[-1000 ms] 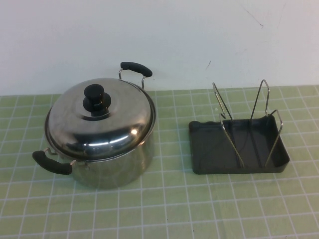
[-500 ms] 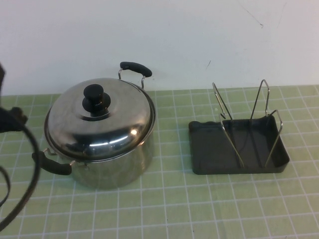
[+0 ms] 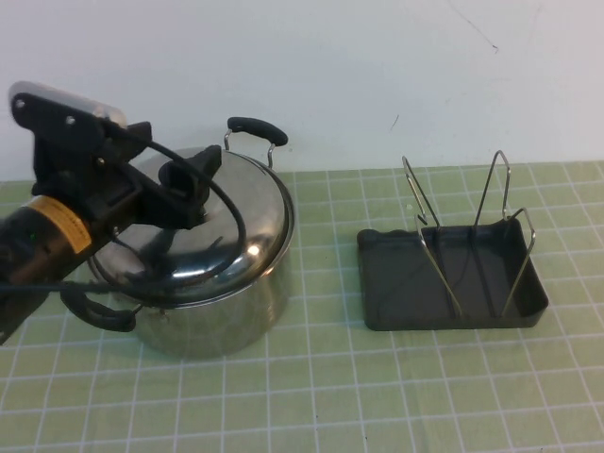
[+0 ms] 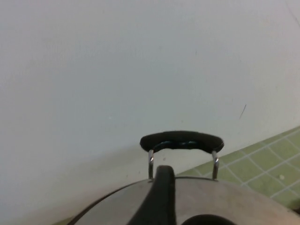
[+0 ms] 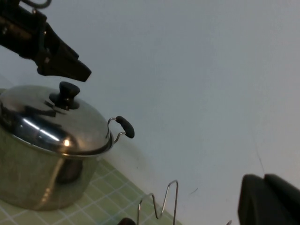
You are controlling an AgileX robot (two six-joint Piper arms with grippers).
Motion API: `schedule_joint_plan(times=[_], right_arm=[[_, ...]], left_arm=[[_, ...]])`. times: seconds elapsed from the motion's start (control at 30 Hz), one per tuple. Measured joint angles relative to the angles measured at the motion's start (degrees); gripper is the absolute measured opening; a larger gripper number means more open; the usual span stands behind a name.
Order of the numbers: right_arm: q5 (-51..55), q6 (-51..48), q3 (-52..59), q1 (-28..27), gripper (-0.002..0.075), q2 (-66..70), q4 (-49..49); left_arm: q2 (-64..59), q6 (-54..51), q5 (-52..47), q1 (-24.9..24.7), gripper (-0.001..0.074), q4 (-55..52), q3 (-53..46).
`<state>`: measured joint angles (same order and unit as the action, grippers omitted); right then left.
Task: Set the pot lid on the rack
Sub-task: Open the pot, then hand over the pot lid
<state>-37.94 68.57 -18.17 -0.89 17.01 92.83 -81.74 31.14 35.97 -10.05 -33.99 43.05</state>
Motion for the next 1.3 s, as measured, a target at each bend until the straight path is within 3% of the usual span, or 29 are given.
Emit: schedule_joint_plan(times=[0.2,0.33,0.47,0.57,0.8,0.97,1.07,1.3], right_arm=[[1.02,0.87,0.0,0.0,-0.0001,0.0,0.23],[2.15,1.33,0.0,0.0,-0.0001,0.0,0.36],[3.89,3.29,0.0,0.0,-0.0001,0.0,0.36],[4.6,3.63,0.0,0.0,-0.0001,0.0,0.36],[6.58,8.02,0.0,0.0,-0.0001,0.0,-3.55],[6.82,21.51,-2.35,0.0,-0.0001,2.29,-4.17],[1.72,29.67,-6.23,0.0,-0.0001,6.47,-0.07],[-12.29,34.84,-15.07,0.0,-0.0001,18.72,0.14]], left_arm=[[-7.28,-2.37,-1.96,-0.11,0.0689,2.04,2.97],[-9.74,-5.62,-3.27,-0.11,0.0664,4.94,3.25],[-10.44,-6.98,-2.33,-0.19,0.0503,5.47,3.48],[-10.44,-7.07,-1.44,-0.19,0.0308,5.57,3.59],[-10.25,-7.84,1.09,-0.19,0.0312,7.0,3.59],[-5.47,-7.58,6.59,-0.19,0.0312,7.67,3.59],[-0.99,-2.39,11.54,-0.68,0.0312,7.67,3.59],[6.3,2.69,20.5,-9.65,0.0312,6.88,3.59]])
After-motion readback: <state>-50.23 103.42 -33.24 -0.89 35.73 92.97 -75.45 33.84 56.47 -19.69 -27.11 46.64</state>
